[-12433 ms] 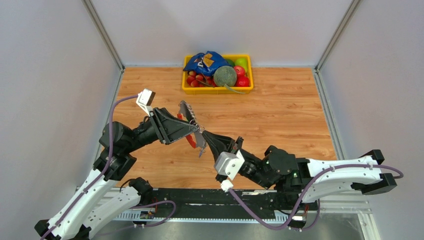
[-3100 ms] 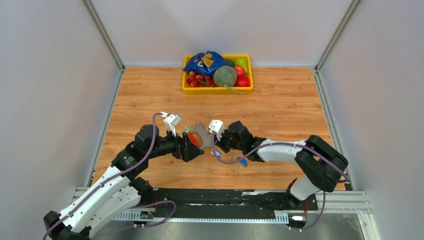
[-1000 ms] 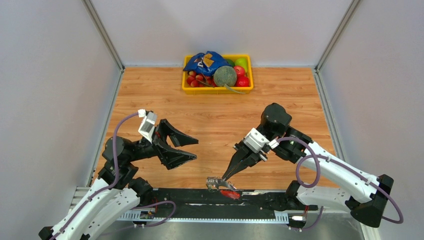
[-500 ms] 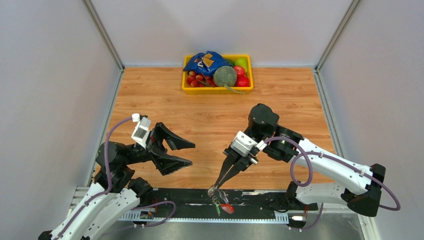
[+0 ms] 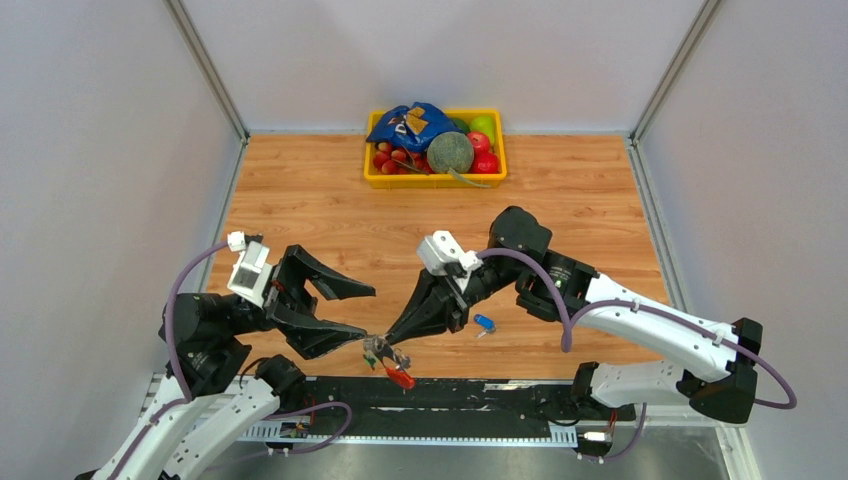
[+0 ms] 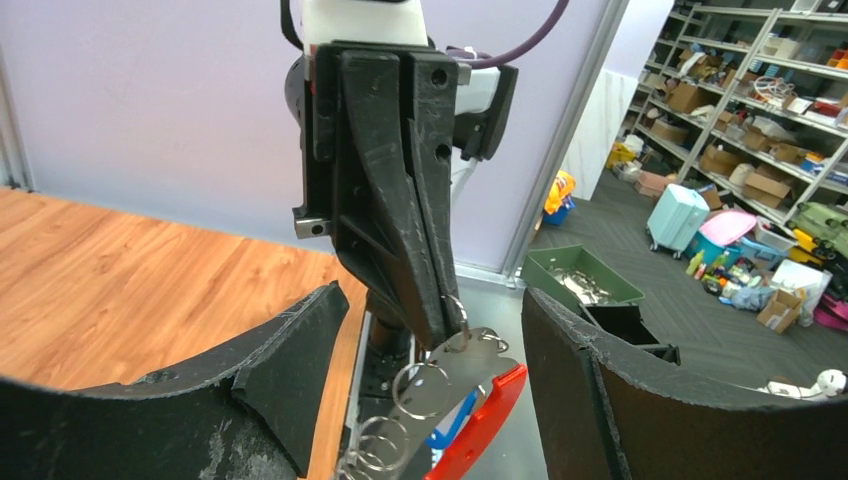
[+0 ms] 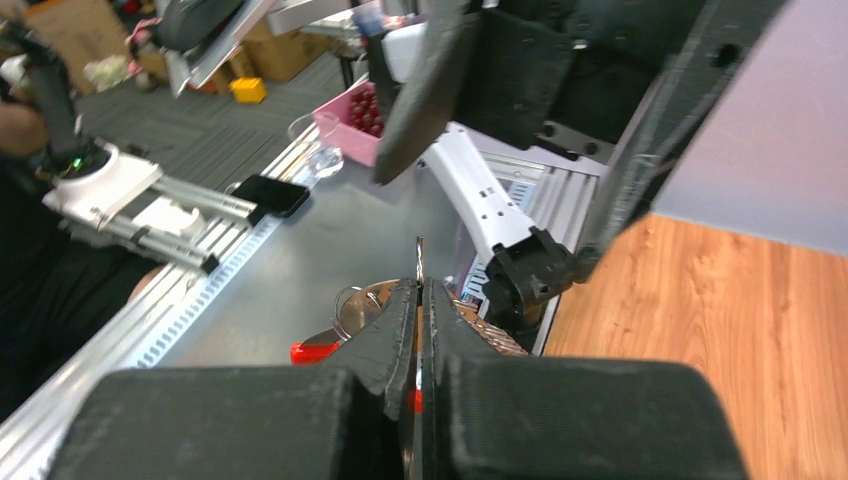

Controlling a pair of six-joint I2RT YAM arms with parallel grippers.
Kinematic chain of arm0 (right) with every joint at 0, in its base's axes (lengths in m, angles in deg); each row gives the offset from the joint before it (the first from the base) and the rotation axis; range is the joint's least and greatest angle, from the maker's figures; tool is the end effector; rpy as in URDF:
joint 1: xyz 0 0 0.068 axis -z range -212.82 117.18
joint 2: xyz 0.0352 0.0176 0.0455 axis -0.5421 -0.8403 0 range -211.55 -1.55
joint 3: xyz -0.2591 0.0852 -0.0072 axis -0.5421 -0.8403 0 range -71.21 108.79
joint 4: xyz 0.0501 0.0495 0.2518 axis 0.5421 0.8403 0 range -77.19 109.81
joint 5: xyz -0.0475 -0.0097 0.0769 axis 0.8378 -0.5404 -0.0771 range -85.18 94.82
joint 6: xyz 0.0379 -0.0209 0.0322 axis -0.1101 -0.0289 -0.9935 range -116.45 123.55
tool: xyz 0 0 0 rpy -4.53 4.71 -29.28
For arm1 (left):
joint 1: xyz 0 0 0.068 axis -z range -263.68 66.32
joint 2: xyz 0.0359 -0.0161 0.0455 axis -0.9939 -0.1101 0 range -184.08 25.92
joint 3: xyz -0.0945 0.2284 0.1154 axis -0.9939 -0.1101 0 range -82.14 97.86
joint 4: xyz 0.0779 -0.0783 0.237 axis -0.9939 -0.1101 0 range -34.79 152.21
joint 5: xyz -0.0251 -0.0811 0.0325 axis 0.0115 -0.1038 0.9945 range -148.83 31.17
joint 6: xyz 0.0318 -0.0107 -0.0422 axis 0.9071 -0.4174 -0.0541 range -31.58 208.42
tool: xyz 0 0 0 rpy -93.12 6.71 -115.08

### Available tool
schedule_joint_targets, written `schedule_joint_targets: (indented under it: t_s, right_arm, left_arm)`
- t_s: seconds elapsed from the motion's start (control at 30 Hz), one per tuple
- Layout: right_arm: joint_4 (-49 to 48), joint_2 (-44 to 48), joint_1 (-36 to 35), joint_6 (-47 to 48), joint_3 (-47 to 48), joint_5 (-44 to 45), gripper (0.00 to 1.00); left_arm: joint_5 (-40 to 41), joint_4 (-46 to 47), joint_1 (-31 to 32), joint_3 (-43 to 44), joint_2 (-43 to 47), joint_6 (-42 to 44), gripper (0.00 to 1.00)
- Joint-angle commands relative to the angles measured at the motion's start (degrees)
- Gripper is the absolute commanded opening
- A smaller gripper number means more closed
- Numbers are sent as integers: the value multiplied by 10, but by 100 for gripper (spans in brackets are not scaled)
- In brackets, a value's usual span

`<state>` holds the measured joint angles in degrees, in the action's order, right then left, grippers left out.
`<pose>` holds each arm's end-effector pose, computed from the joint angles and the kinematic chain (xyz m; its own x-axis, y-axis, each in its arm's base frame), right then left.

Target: Put the keys on the keyring

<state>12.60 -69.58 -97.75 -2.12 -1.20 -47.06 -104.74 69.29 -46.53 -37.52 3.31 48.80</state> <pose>0.0849 0.2472 0.4304 -0.0720 -0.0098 -0.9974 -0.8896 -0.4515 0.0686 0.0382 -0.0610 0.4104 -0.2884 -0.3380 -0.8959 0.9561 -0.0520 -0.2882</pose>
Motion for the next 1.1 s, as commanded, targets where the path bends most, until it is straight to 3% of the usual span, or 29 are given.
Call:
schedule_joint_targets:
  t_s: [0.0,0.27,0.6,1.07]
  right_arm:
    - [-42,6,-10,-75,34,116,0]
    - [-41,27,-24,-76,29,198,0]
    - [-27,45,-25,-63,18,204,0]
    - [-5,65,-25,-60,-10,220,0]
  left_arm:
    - [-2,-25,2,25,-6,31,75]
    - [11,-49,2,36,-19,50,74]
    - [20,-64,2,41,-21,61,63]
    - [35,-65,2,47,-17,64,62]
